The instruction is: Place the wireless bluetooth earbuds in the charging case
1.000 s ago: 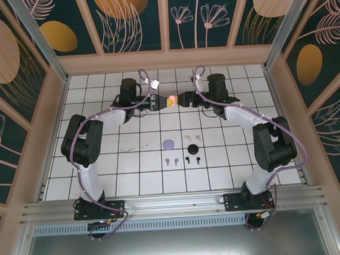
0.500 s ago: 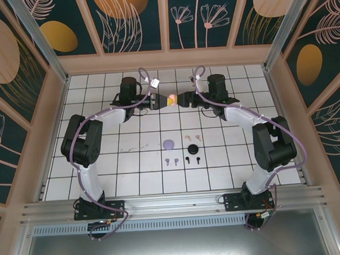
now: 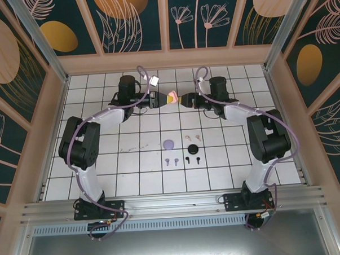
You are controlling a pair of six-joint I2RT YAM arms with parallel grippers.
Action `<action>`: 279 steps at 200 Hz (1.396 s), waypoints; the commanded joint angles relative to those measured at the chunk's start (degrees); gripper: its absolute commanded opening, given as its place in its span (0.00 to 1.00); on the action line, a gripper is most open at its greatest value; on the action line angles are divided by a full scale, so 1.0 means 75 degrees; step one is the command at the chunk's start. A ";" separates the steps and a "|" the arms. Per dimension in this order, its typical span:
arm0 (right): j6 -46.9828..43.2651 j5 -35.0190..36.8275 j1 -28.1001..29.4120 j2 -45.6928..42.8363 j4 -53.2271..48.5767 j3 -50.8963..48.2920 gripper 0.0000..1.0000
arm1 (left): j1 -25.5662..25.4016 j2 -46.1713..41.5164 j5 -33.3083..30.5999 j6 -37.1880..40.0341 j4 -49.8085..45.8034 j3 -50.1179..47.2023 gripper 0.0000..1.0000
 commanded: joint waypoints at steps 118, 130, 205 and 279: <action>-0.0057 -0.1101 -0.0035 -0.1573 -0.0452 -0.0086 0.55 | -0.0037 -0.0244 0.0447 -0.0051 0.0376 -0.0072 0.00; -0.0053 -0.1117 -0.0026 -0.1519 -0.0473 0.0029 0.55 | -0.0037 -0.0228 0.0436 -0.0080 0.0404 -0.0057 0.00; 0.0020 -0.1092 0.0183 -0.1342 -0.0408 0.0266 0.53 | -0.0047 -0.0157 0.0459 -0.0139 0.0419 0.0060 0.00; 0.0073 -0.1039 0.0315 -0.0902 -0.0399 0.0559 0.47 | -0.0050 -0.0249 0.0460 -0.0161 0.0485 0.0042 0.00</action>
